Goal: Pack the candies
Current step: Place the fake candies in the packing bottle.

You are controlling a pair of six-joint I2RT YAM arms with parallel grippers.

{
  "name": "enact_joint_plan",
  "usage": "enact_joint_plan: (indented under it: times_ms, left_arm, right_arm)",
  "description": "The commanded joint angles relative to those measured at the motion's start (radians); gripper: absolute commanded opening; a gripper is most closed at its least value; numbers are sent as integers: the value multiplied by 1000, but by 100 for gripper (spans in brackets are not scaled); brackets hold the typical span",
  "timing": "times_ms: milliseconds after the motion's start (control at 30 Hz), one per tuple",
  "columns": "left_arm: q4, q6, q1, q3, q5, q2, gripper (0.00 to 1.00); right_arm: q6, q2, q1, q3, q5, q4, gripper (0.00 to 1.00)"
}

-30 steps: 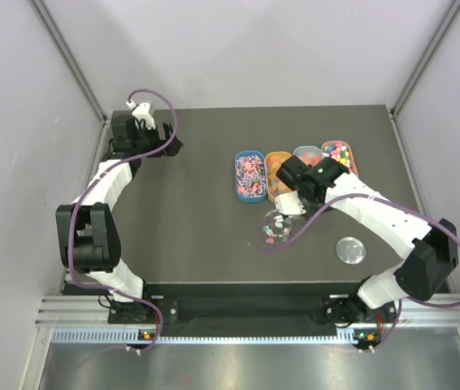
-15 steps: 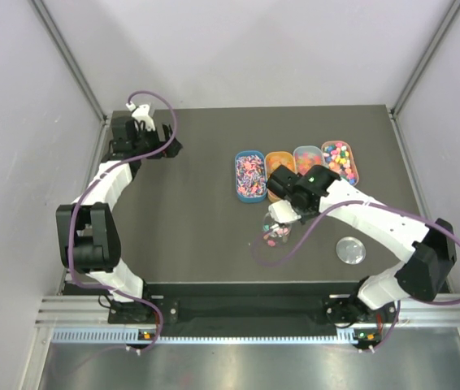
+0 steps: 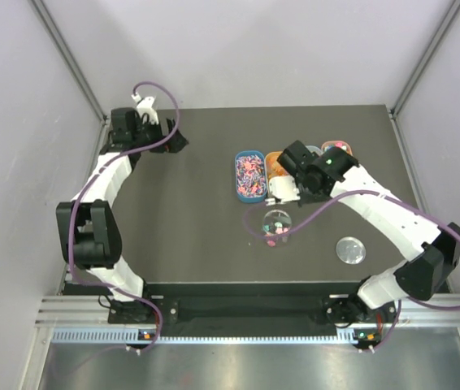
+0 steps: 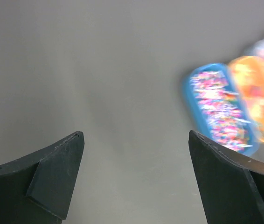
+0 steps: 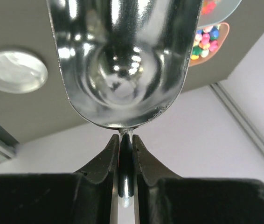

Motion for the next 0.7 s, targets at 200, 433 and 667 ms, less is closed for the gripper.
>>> enact_joint_plan:
  times_ms: [200, 433, 667]
  left_arm:
    - [30, -272, -184, 272, 511, 117, 96]
    - [36, -284, -316, 241, 502, 131, 95]
    - [-24, -211, -404, 178, 454, 116, 95]
  right_arm:
    - [239, 101, -43, 177, -282, 1, 0]
    - [293, 175, -73, 277, -333, 54, 0]
    - [322, 178, -91, 346, -331, 87, 0]
